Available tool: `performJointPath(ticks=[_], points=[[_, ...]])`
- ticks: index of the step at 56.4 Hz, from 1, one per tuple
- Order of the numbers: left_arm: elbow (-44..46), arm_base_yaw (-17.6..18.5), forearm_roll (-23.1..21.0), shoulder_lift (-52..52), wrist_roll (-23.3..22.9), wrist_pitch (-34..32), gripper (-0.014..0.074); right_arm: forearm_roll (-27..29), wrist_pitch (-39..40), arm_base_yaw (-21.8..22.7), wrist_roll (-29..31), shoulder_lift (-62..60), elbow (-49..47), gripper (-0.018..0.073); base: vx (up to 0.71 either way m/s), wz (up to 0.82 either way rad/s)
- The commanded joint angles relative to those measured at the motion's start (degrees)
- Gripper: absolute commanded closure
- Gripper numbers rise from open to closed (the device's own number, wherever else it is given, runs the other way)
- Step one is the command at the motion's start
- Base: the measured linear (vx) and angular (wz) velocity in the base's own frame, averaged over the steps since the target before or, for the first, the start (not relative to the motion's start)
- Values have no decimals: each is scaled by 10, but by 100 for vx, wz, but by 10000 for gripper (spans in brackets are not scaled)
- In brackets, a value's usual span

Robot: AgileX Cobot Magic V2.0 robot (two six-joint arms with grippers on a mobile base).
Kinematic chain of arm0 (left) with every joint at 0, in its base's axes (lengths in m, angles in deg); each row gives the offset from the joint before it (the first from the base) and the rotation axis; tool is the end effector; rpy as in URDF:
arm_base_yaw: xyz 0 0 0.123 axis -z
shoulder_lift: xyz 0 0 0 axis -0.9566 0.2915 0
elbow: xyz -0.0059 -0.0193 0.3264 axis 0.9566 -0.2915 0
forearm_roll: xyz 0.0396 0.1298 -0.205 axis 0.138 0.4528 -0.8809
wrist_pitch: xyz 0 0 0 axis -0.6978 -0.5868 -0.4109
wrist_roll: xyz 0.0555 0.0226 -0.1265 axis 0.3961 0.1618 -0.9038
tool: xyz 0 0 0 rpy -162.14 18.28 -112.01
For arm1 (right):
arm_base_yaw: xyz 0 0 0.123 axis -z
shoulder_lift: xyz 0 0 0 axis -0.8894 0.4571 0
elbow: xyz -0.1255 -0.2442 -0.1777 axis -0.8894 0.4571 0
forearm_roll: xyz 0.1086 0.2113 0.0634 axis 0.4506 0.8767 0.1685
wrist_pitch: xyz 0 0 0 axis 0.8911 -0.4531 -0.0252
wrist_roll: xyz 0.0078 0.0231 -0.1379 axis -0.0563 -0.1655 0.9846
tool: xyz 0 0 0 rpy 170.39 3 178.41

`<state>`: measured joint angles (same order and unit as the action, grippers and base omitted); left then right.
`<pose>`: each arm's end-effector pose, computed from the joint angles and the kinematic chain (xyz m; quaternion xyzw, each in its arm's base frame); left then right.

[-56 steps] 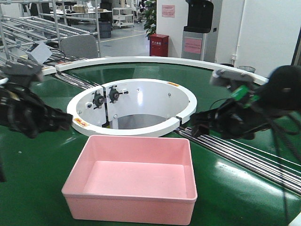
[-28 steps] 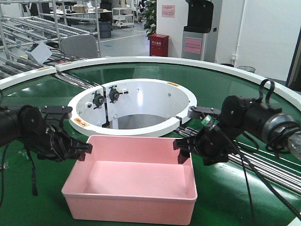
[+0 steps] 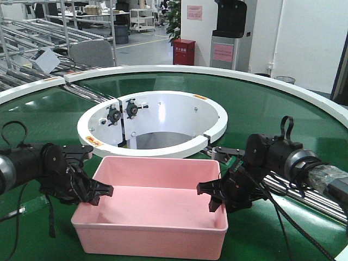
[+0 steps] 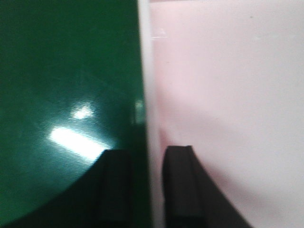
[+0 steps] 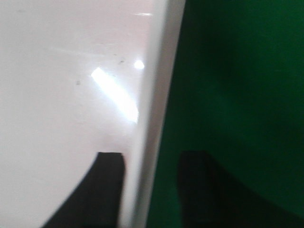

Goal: Grab pink bin and stack on right shelf
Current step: 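Lower both grippers onto opposite rims of the pink bin, then close both grippers on the rims and lift the pink bin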

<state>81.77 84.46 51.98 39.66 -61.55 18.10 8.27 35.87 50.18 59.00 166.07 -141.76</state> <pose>0.4882 -0.1119 0.2055 0.0703 0.9622 -0.0806 0.2506 0.5013 0.1319 0.1928 -0.0266 0.9792 0.1046 0.1718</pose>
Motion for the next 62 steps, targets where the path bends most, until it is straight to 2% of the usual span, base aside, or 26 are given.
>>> performJointPath(ticks=[1,3,5,17,33,39,49,62], points=[[22,2,4,-34,-4,-36,552,-3,27,0,6,-42,-22,447,0,0],[22,2,4,-38,-3,-38,607,-4,25,0,6,-46,-22,514,0,0],[22,2,3,-44,-4,-39,608,-4,23,0,6,-50,-22,576,0,0],[21,2,-9,-111,-7,-38,605,-7,14,0,8,-107,-22,570,0,0],[21,2,-5,-257,-7,-2,604,-18,-4,0,8,-234,-22,569,0,0],[-3,2,-5,-323,-7,-9,604,-23,-13,-4,8,-289,-20,569,0,0],[-97,2,-10,-433,-7,-52,604,-110,-13,-57,-5,-364,-20,569,0,0],[-194,2,-5,-551,-7,-70,604,-203,-15,-149,-74,-410,-20,569,0,0]])
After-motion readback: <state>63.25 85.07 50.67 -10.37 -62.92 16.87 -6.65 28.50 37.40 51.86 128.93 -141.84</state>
